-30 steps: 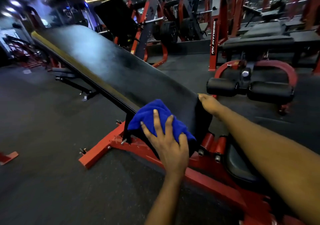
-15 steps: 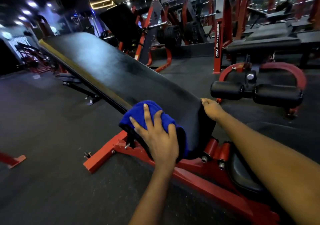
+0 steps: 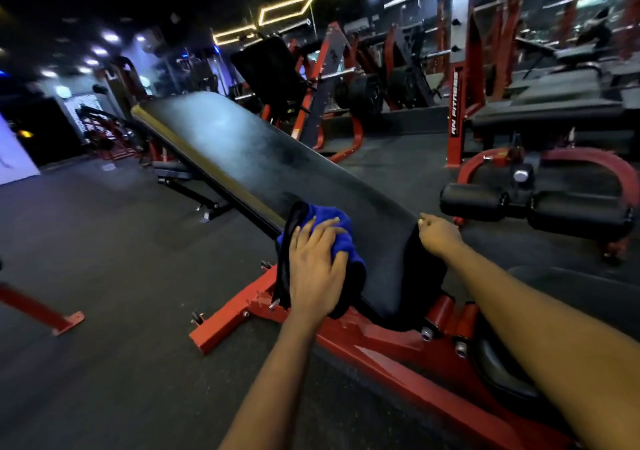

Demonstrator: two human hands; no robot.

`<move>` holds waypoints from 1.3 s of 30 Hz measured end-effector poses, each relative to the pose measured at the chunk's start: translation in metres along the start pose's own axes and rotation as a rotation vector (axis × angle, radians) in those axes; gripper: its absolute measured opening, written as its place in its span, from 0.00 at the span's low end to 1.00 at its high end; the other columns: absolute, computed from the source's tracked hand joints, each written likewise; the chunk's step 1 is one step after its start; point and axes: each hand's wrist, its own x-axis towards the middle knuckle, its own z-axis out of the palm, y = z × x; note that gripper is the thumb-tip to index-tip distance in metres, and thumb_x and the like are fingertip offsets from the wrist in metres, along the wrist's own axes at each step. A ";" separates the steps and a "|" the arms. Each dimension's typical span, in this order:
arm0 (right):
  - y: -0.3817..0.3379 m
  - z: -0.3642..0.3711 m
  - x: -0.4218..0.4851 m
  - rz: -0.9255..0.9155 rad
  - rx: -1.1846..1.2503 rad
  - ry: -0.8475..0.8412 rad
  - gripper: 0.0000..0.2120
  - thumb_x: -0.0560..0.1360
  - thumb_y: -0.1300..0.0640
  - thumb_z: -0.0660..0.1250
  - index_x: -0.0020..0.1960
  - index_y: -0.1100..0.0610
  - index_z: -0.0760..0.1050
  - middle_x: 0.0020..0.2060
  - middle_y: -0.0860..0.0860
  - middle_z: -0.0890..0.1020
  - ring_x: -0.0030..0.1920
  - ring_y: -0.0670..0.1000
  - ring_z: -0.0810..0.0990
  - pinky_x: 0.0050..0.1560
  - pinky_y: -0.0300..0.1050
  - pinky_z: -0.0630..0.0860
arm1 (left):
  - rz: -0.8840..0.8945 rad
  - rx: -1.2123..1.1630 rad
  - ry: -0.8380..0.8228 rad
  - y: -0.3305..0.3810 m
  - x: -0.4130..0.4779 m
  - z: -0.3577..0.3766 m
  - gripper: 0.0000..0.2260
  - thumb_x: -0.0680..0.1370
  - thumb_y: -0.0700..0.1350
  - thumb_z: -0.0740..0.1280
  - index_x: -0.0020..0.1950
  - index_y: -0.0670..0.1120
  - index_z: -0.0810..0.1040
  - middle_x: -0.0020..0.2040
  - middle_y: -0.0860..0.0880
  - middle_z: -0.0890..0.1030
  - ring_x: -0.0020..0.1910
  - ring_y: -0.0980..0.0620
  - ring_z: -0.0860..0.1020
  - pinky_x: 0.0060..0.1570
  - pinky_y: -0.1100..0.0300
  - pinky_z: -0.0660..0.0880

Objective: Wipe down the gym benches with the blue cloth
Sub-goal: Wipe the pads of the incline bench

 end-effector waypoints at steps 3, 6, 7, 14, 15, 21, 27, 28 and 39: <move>-0.040 -0.004 -0.032 -0.238 0.127 0.226 0.14 0.76 0.59 0.67 0.61 0.54 0.80 0.60 0.56 0.79 0.60 0.59 0.76 0.63 0.47 0.71 | -0.053 -0.406 0.055 -0.009 -0.013 -0.033 0.13 0.74 0.39 0.62 0.56 0.45 0.80 0.64 0.53 0.78 0.67 0.51 0.72 0.69 0.47 0.65; -0.110 -0.010 -0.087 -0.514 0.461 -0.044 0.16 0.76 0.68 0.65 0.55 0.51 0.80 0.51 0.54 0.82 0.45 0.49 0.79 0.45 0.33 0.74 | -0.227 -0.724 0.135 -0.005 -0.032 -0.077 0.15 0.73 0.33 0.59 0.56 0.40 0.77 0.62 0.47 0.78 0.66 0.45 0.74 0.67 0.38 0.66; -0.130 -0.010 -0.105 -0.585 0.502 -0.245 0.19 0.75 0.71 0.64 0.56 0.50 0.79 0.51 0.54 0.83 0.43 0.48 0.79 0.42 0.32 0.74 | -0.256 -0.779 0.147 -0.004 -0.038 -0.089 0.14 0.73 0.33 0.58 0.56 0.40 0.76 0.61 0.45 0.78 0.64 0.43 0.74 0.66 0.35 0.66; -0.189 0.036 -0.210 -0.815 0.418 -0.543 0.17 0.70 0.66 0.67 0.58 0.58 0.77 0.48 0.59 0.83 0.46 0.55 0.82 0.51 0.55 0.79 | -0.292 -0.787 0.244 -0.003 -0.107 -0.181 0.12 0.75 0.40 0.61 0.58 0.45 0.69 0.50 0.50 0.77 0.45 0.54 0.76 0.48 0.61 0.74; -0.189 0.042 -0.217 -0.823 0.419 -0.546 0.12 0.70 0.66 0.68 0.53 0.59 0.78 0.44 0.58 0.84 0.44 0.54 0.81 0.52 0.57 0.78 | -0.312 -0.739 0.226 -0.007 -0.116 -0.189 0.13 0.74 0.42 0.62 0.58 0.46 0.68 0.51 0.50 0.76 0.47 0.56 0.76 0.49 0.63 0.74; -0.227 0.116 -0.249 -0.680 0.489 -0.710 0.06 0.69 0.58 0.65 0.37 0.48 0.72 0.30 0.44 0.76 0.34 0.48 0.74 0.41 0.51 0.70 | -0.612 -0.501 0.035 -0.073 -0.150 -0.237 0.14 0.74 0.45 0.59 0.59 0.47 0.71 0.51 0.53 0.79 0.45 0.59 0.77 0.46 0.67 0.73; -0.254 0.190 -0.250 -0.539 0.480 -0.668 0.11 0.78 0.61 0.61 0.39 0.51 0.64 0.31 0.48 0.70 0.35 0.48 0.67 0.40 0.51 0.65 | -0.860 -0.452 -0.185 -0.137 -0.153 -0.274 0.18 0.72 0.42 0.60 0.61 0.52 0.75 0.57 0.49 0.81 0.56 0.46 0.80 0.58 0.48 0.77; -0.260 0.189 -0.254 -0.541 0.482 -0.667 0.12 0.79 0.61 0.61 0.40 0.51 0.63 0.31 0.48 0.69 0.34 0.47 0.67 0.39 0.50 0.65 | -0.886 -0.466 -0.194 -0.136 -0.149 -0.281 0.20 0.71 0.44 0.59 0.62 0.52 0.75 0.58 0.47 0.81 0.56 0.46 0.80 0.58 0.47 0.76; -0.425 0.011 -0.268 -0.562 0.361 -0.714 0.02 0.82 0.57 0.61 0.53 0.51 0.68 0.45 0.48 0.79 0.47 0.46 0.79 0.47 0.43 0.75 | -1.024 -0.164 -0.601 -0.066 0.002 -0.463 0.18 0.75 0.49 0.72 0.60 0.54 0.70 0.58 0.54 0.75 0.52 0.57 0.77 0.47 0.64 0.75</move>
